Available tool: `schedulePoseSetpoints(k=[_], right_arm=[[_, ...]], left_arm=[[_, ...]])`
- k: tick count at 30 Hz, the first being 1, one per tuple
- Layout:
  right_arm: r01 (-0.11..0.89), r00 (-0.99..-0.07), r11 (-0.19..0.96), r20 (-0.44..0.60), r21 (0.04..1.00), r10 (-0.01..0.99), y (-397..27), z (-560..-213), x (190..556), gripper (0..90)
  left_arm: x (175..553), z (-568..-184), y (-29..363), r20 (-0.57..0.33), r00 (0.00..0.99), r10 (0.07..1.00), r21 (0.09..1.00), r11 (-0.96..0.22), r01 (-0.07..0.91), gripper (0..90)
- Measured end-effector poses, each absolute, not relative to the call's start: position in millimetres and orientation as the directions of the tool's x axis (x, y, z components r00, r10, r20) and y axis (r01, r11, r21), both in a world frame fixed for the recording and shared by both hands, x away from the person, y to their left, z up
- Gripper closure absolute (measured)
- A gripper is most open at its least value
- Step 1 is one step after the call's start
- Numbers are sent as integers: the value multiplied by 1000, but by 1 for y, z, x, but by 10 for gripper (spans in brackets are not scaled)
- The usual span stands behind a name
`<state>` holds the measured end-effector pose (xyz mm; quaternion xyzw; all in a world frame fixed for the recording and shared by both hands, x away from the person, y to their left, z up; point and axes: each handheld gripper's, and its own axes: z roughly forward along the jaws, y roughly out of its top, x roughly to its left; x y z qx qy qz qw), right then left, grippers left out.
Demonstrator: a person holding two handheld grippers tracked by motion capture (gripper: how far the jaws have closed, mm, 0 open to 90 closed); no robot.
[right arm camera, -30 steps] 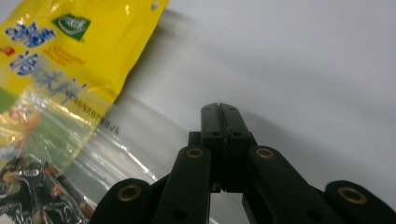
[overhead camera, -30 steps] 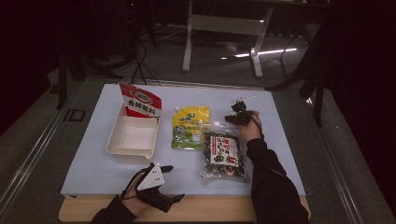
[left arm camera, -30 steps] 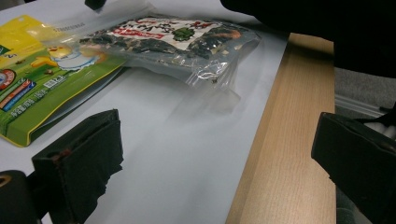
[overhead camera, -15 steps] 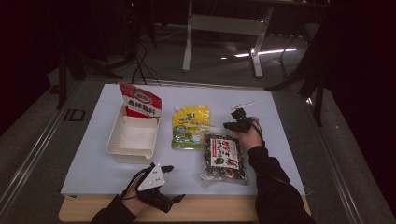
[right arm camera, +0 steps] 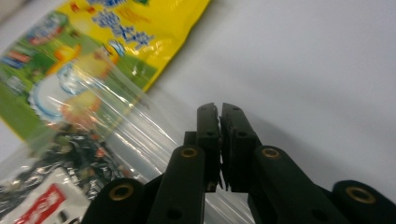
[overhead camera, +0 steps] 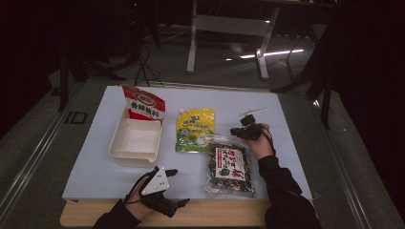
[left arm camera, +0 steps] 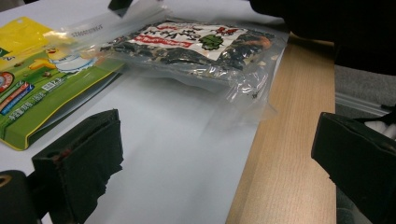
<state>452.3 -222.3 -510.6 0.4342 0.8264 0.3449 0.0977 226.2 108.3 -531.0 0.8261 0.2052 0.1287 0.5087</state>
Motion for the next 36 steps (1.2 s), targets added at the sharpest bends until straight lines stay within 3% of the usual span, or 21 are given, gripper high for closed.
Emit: schedulePoseSetpoints(k=[14, 22, 36], right_arm=[[623, -602, 398, 87, 673, 794, -268, -480, 433, 696], [658, -579, 380, 114, 650, 807, -285, -487, 436, 568], [696, -603, 408, 174, 591, 778, -293, -512, 454, 451]], left_arm=[[227, -532, 106, 7, 883, 469, 890, -405, 208, 31], [227, -533, 106, 4, 884, 468, 889, -407, 211, 31], [228, -534, 106, 0, 884, 467, 887, -408, 216, 31]])
